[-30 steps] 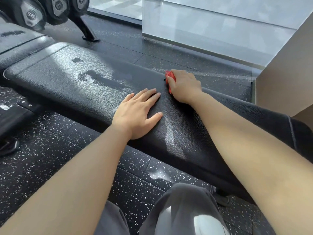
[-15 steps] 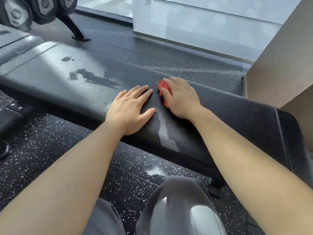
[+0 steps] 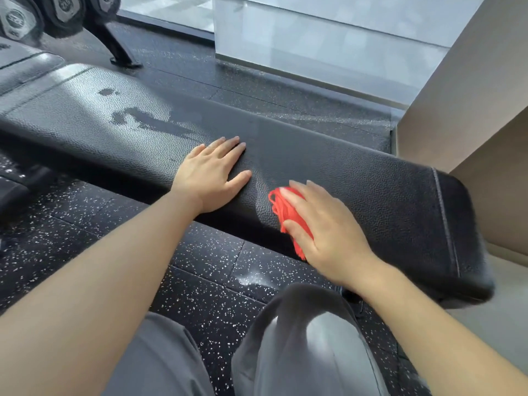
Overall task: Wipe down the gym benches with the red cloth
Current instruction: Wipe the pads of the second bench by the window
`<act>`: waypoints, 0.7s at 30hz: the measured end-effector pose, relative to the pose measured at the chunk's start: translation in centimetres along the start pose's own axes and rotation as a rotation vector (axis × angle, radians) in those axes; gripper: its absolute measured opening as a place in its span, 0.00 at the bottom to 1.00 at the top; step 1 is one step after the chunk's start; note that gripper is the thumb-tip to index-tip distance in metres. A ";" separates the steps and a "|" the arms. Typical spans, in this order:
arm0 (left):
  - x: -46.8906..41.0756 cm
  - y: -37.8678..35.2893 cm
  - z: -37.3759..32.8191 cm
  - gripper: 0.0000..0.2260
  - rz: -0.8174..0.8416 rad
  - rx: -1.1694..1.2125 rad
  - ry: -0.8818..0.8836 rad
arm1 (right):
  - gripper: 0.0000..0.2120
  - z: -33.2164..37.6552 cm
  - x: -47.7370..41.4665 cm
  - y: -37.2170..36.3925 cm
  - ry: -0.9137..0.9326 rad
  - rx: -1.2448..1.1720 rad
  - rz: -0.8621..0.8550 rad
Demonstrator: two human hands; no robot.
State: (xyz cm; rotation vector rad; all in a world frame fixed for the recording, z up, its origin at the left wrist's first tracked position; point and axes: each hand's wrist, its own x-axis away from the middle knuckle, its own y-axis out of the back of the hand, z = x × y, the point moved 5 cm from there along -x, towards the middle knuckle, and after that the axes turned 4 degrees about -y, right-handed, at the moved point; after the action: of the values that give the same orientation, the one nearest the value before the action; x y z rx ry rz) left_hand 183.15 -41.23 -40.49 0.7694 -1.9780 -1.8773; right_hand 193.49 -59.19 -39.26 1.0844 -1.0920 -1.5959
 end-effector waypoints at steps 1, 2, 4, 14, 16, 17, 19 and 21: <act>0.0 0.0 0.0 0.33 0.000 -0.002 0.004 | 0.26 0.1 1.3 -0.1 0.002 0.050 -0.048; 0.0 0.1 0.0 0.33 0.000 -0.003 0.009 | 0.25 0.2 2.5 -0.4 -0.007 0.105 -0.094; 0.0 0.1 0.1 0.32 0.003 -0.006 0.012 | 0.24 0.5 3.8 -1.0 -0.054 0.179 -0.167; -0.2 0.0 0.1 0.38 -0.020 0.000 0.019 | 0.25 1.4 -4.6 -1.5 -0.181 0.043 -0.097; -0.2 0.0 0.1 0.37 -0.031 -0.004 0.021 | 0.23 1.0 -7.8 -2.0 -0.156 -0.012 -0.024; -0.2 0.0 0.1 0.36 -0.036 -0.005 0.025 | 0.22 0.8 -9.1 -2.2 -0.147 -0.026 0.001; -0.3 0.2 0.1 0.34 -0.043 -0.004 0.034 | 0.22 0.4 -10.7 -2.5 -0.125 -0.034 0.031; -0.5 0.4 0.1 0.32 -0.035 0.005 0.033 | 0.23 0.4 -10.6 -2.3 -0.096 -0.039 0.047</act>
State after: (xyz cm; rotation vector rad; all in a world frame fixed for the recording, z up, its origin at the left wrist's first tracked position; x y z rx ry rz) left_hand 183.44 -40.86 -39.99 0.8361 -1.9622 -1.8669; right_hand 195.00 -48.39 -39.59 0.9576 -1.1371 -1.6393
